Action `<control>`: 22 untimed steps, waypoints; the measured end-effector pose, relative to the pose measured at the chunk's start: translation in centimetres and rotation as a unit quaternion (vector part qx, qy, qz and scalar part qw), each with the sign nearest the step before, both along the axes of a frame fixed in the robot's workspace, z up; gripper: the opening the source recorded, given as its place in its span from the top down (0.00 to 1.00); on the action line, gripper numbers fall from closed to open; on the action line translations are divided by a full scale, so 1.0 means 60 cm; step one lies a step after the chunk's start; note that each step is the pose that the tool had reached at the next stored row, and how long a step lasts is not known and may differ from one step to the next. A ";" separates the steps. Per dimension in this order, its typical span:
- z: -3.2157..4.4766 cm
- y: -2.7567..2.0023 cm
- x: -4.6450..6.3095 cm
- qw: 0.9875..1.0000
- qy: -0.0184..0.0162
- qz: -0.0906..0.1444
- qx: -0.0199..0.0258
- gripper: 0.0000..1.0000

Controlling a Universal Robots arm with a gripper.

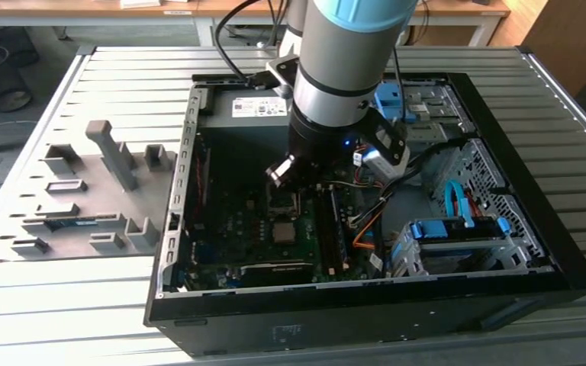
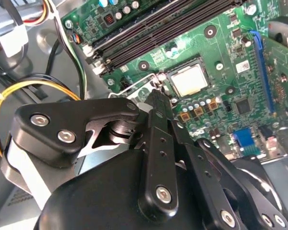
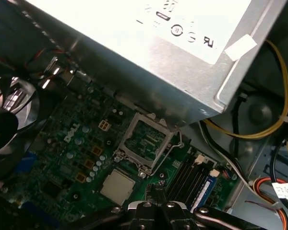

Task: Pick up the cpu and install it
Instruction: 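Close the cpu cover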

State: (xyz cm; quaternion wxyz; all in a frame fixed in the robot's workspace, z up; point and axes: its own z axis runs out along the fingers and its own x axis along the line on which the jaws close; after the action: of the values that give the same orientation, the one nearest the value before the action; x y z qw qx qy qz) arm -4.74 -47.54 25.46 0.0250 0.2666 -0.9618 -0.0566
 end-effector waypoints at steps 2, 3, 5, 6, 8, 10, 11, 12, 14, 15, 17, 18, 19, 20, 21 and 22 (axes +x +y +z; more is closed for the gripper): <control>0.000 0.0000 0.000 1.000 0.000 0.012 0.000 0.90; 0.000 0.0000 0.000 1.000 0.000 0.017 0.000 0.90; 0.000 0.0000 0.000 1.000 0.000 0.029 0.000 0.90; 0.000 0.0000 0.000 0.999 0.000 0.035 0.000 0.90; 0.000 0.0000 0.001 0.998 0.000 0.061 0.008 0.90; 0.000 0.0000 0.002 0.998 -0.001 0.064 0.023 0.90; 0.000 0.0000 0.003 0.997 -0.002 0.066 0.032 0.90; 0.000 0.0000 0.003 0.997 -0.002 0.067 0.041 0.90; -0.001 0.0000 0.004 0.996 -0.003 0.073 0.054 0.90; -0.002 0.0002 0.004 0.995 -0.003 0.081 0.054 0.90; -0.003 0.0000 0.004 0.994 -0.002 0.098 0.054 0.90; -0.005 0.0000 0.004 0.993 -0.001 0.101 0.054 0.90; -0.006 0.0002 0.005 0.993 -0.001 0.103 0.052 0.90; -0.008 0.0004 0.005 0.993 -0.001 0.105 0.050 0.90; -0.010 0.0008 0.006 0.993 0.000 0.106 0.048 0.90; -0.012 0.0014 0.007 0.993 0.000 0.107 0.046 0.90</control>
State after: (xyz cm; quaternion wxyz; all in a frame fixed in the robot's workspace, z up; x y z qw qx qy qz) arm -4.35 -47.46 24.72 0.0185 0.3687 -0.9243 -0.0974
